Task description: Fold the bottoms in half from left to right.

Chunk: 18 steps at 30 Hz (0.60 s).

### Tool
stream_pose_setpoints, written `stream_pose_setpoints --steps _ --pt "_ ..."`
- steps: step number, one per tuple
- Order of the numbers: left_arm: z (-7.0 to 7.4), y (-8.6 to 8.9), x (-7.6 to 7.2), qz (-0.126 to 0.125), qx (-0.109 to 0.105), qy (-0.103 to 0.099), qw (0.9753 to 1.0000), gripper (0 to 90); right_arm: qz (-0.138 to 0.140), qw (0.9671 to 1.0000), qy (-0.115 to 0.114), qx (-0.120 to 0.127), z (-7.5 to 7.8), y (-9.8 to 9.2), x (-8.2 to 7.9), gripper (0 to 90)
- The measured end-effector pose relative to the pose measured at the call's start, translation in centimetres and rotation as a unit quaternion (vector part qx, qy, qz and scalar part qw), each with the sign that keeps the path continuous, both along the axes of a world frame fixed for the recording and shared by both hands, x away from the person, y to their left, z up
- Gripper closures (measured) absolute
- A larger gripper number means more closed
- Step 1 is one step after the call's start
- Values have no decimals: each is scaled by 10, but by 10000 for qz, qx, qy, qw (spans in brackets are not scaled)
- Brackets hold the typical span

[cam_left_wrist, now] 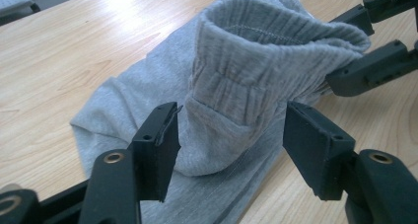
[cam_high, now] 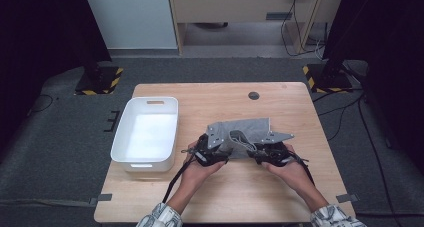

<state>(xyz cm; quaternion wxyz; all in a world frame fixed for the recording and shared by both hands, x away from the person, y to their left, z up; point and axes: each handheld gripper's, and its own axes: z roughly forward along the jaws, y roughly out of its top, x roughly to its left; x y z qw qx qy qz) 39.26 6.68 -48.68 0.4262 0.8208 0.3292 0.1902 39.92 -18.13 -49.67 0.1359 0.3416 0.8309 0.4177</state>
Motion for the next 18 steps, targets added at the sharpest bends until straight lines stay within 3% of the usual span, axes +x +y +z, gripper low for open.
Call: stream_pose_setpoints --steps 6,11,18 --pt "-2 -6 -1 -96 33 -4 9999 392 42 10000 28 -34 1 -3 -3 537" --pt "-3 -10 -2 -158 83 -94 9998 460 54 10000 38 -67 1 -3 -4 551" --pt "-4 -11 -3 -113 216 -62 9997 649 62 9999 76 -52 -2 -3 -6 551"
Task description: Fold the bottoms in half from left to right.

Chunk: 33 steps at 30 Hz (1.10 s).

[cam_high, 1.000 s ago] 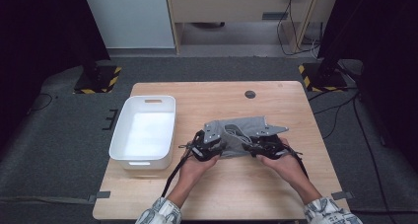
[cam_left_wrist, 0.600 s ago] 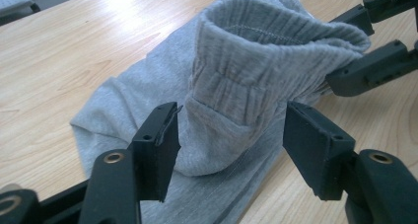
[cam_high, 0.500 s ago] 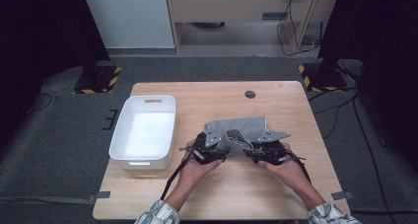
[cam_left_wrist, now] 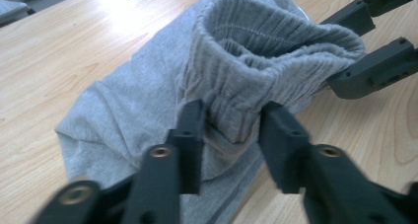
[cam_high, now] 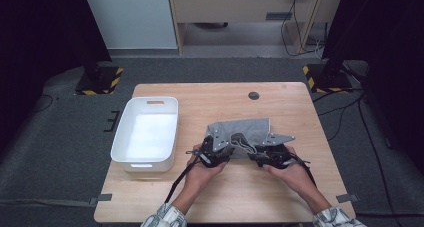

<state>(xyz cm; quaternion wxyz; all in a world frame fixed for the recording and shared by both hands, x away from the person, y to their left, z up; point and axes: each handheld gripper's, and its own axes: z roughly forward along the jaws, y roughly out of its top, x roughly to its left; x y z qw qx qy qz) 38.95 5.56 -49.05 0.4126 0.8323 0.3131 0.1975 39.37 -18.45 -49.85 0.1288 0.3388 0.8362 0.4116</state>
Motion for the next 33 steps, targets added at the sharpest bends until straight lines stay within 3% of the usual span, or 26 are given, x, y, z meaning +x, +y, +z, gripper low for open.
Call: stream_pose_setpoints --steps 6,14,19,22,25,30,33 --pt "-3 -3 -5 0 203 11 9998 798 20 10000 16 38 1 1 0 516" --pt "-9 3 -15 -10 253 36 9997 803 -10 9995 -48 322 10 -1 0 459" --pt "-10 4 -18 -17 310 28 9995 803 1 9995 -98 309 14 5 2 504" --pt "-11 6 -18 2 231 95 9997 805 -16 9999 -84 132 11 9 4 528" --pt "-12 8 -18 -22 311 70 9995 808 -82 9999 -56 -43 8 9 6 560" --pt "-14 9 -19 -45 349 73 9994 811 -93 9996 139 227 5 2 10 592" --pt "-15 10 -19 -29 359 70 9993 811 -66 9996 126 257 6 1 10 613"
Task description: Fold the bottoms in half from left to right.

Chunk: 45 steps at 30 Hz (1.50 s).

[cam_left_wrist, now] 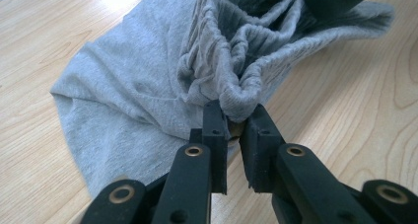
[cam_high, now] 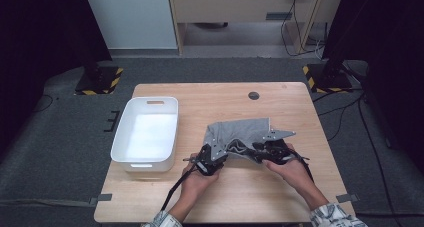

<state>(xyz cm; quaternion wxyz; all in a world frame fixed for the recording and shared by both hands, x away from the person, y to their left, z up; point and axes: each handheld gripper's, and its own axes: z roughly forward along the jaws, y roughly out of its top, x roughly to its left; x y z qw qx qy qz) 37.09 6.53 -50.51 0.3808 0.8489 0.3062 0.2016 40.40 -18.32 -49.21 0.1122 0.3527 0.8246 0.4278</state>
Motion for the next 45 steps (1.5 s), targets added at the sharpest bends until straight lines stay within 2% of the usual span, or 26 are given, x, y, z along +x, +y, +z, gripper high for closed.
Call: stream_pose_setpoints --steps 3,8,12,17,21,28,38,45 --pt "-1 1 0 -6 80 -33 10000 811 19 10000 -13 8 3 -2 0 645" --pt "-4 3 0 1 99 -3 10000 811 71 9999 121 95 1 -6 0 669" --pt "-7 5 1 31 93 41 9999 812 72 9997 150 198 2 -9 1 631" --pt "-8 6 2 32 81 60 9999 812 60 9995 184 265 3 -12 1 642" --pt "-9 6 1 22 88 66 9999 812 105 9998 129 150 4 -12 1 694" --pt "-13 7 2 49 79 107 9999 812 152 9998 125 99 6 -13 0 806" --pt "-12 9 7 180 -31 -26 9998 821 191 9998 -91 54 22 -19 -4 820" --pt "-16 10 5 132 -10 -22 9999 824 282 9996 -74 26 13 -23 -15 825"
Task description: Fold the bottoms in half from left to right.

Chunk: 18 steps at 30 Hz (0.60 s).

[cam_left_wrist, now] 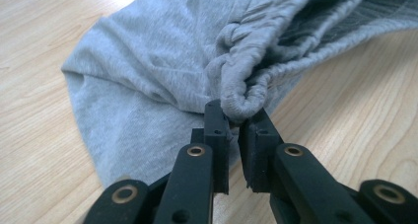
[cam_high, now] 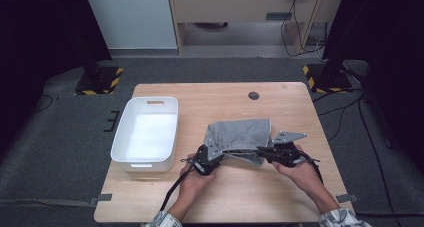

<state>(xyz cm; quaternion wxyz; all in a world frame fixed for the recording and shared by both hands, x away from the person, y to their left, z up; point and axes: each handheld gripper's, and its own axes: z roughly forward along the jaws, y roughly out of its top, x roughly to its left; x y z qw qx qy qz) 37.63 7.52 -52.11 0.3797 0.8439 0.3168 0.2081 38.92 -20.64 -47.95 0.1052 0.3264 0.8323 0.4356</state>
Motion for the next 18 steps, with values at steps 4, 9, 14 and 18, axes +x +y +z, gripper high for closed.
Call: stream_pose_setpoints --steps 4,9,14,18 --pt "-2 1 -4 -44 -29 22 10000 815 4 9999 9 -130 -7 0 -4 825" --pt "-3 7 -11 20 -103 118 9999 708 28 9998 25 -220 -12 2 -7 825" --pt "6 12 -23 -102 -473 74 9988 501 23 9998 14 -218 -12 1 -7 824" --pt "19 9 -25 -129 -903 11 9958 445 37 9997 -10 -249 -12 2 -8 818"
